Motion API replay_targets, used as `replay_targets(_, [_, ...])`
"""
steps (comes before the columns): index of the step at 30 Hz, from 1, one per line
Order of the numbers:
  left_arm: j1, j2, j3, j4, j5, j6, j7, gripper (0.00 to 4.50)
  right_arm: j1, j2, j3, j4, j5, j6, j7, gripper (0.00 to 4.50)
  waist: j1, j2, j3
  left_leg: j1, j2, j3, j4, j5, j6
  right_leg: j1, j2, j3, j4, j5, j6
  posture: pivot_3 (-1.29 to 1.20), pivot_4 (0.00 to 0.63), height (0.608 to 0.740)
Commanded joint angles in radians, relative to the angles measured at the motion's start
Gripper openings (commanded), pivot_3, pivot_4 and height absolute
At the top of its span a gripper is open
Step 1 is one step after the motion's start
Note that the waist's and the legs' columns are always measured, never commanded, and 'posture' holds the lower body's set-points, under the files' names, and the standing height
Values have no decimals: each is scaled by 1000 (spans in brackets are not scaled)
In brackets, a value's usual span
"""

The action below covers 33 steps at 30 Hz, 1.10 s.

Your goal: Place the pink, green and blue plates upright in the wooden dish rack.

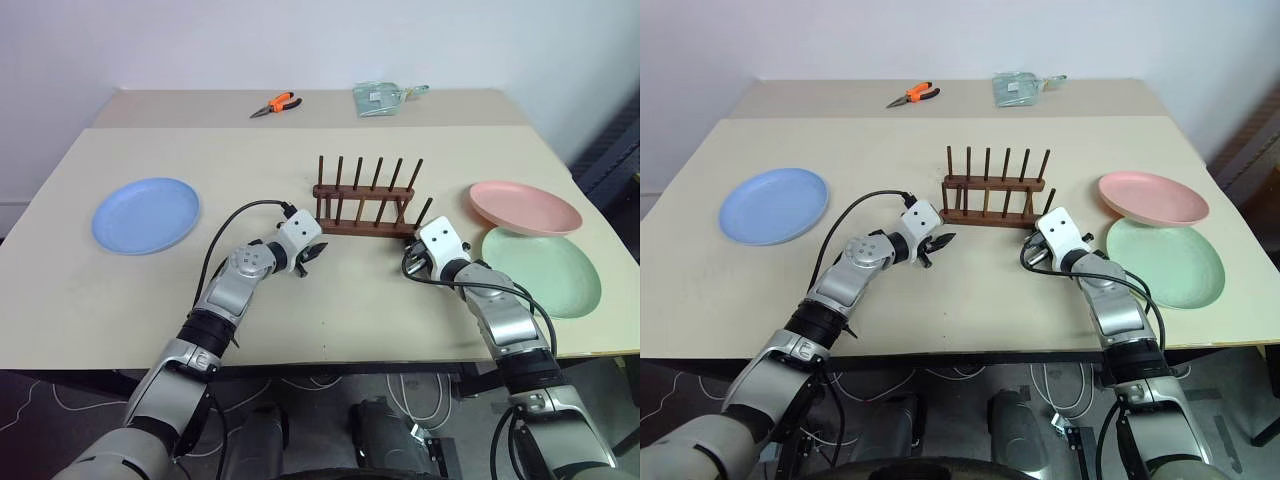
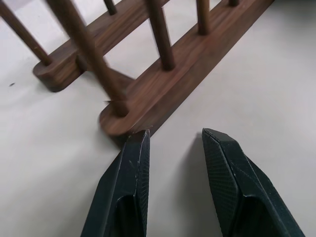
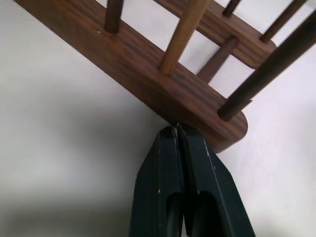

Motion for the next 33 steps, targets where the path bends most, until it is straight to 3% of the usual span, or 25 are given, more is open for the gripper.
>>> replay_targets(1, [26, 25, 5, 60, 40, 4, 20, 1671, 53, -74, -20, -69, 7, 7, 74, 875, 0, 0, 0, 0, 0, 0, -1, 0, 0, 0, 0, 0, 0, 0, 1, 0, 150, 740])
replay_targets(6, [75, 41, 20, -59, -3, -110, -27, 1671, 186, -250, -143, -311, 14, -46, 134, 3244, -2, 2, 0, -2, 0, 0, -3, 0, 0, -2, 0, 0, 0, 0, 4, 0, 150, 740])
replay_targets(12, [109, 29, 47, -257, -143, -141, -188, 1671, 211, -443, -253, -316, -64, -72, 126, 3244, 2, 3, 2, -7, 0, 3, -3, 0, 0, -10, 0, 2, 1, 0, 2, 0, 150, 740])
replay_targets(17, [108, 14, 54, -374, -255, -57, -292, 1671, 159, -522, -158, -128, -226, -169, 63, 3244, 4, 3, 3, -8, 0, 4, -3, 0, 0, -10, -1, 3, -1, -1, 0, 0, 150, 740])
replay_targets(23, [125, 10, 54, -473, -301, -2, -320, 1671, 37, -498, -54, 176, -321, -270, -26, 3244, 0, 4, 3, -7, 0, 5, -3, 0, 0, -11, -1, 4, -1, -1, 0, 0, 150, 740])
replay_targets(26, [148, 18, 67, -497, -298, 17, -300, 1671, 16, -490, -40, 221, -331, -294, -48, 2391, -4, 4, 3, -7, 0, 5, -4, 0, 0, -11, 0, 4, -1, -1, 0, 0, 150, 740])
replay_targets(31, [194, 34, 80, -539, -302, 38, -278, 1671, 2, -505, -34, 207, -366, -328, -85, 37, -3, 4, 4, -7, 0, 5, -4, 0, 0, -11, 0, 5, 0, -1, 0, 0, 150, 740])
replay_targets(33, [205, 35, 90, -545, -299, 36, -263, 1671, 0, -520, -40, 171, -386, -340, -105, 37, -3, 3, 4, -7, 0, 5, -4, 0, 0, -11, 0, 5, 0, -1, 0, 0, 150, 740])
